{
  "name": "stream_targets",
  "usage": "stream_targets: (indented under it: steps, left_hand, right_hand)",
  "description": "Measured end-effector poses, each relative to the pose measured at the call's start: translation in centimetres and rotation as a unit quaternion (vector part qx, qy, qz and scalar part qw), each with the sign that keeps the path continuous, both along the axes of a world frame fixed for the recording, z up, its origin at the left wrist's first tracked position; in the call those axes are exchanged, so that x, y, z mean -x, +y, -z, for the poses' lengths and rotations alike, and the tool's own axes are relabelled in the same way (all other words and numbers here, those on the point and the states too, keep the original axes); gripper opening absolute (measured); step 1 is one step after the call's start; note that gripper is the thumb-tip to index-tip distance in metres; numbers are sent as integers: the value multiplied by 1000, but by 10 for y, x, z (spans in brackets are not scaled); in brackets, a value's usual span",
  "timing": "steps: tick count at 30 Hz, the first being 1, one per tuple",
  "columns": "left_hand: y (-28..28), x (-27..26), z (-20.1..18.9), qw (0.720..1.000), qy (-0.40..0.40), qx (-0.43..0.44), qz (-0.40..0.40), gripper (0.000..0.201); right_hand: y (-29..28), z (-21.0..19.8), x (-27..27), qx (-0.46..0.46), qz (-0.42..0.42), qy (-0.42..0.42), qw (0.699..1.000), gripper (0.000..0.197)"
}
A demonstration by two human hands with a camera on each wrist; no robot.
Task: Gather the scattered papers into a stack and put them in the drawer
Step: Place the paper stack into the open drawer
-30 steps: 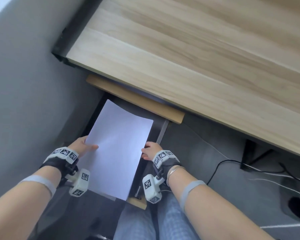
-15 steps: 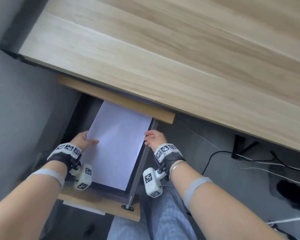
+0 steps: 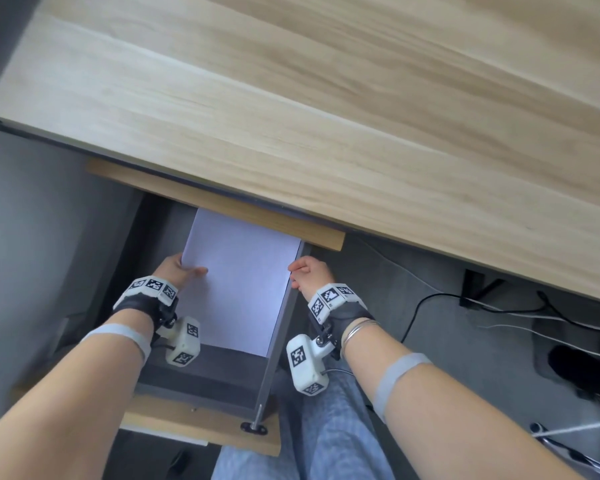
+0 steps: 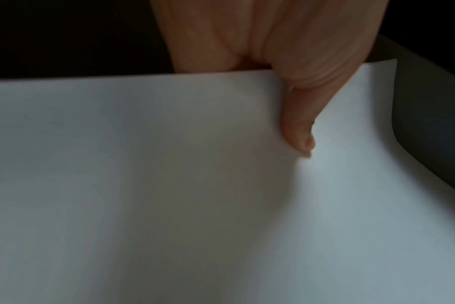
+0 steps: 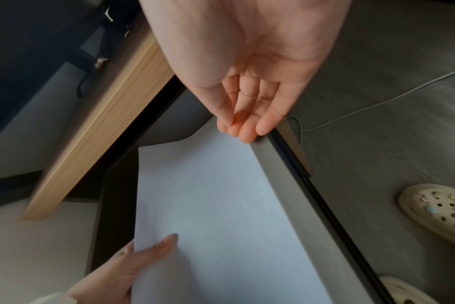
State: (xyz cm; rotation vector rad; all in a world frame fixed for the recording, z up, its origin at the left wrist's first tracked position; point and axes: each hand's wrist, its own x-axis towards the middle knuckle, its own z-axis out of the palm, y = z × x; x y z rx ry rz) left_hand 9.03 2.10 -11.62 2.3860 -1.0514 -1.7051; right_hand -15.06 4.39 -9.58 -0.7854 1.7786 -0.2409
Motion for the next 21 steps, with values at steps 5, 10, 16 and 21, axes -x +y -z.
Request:
stream_targets:
  steps: [5,10,16,21]
  left_hand:
    - [-3,6,10,999,-40,23,-14,50]
    - [-9,7,14,994,-85,62,3,63]
    - [-5,6,6,991,-113,61,42,57]
    - [18,-7,-21,997,-79,6,-2,47]
  right_hand:
    - [-2,-3,-1,-6,-10,5,1000,38]
    - [-3,-7,-2,-12,-28,21,999,38]
    - [-2,-18,-4,-21,-56,22,998,34]
    - [1,-41,-5,-28,-87,26,995,24]
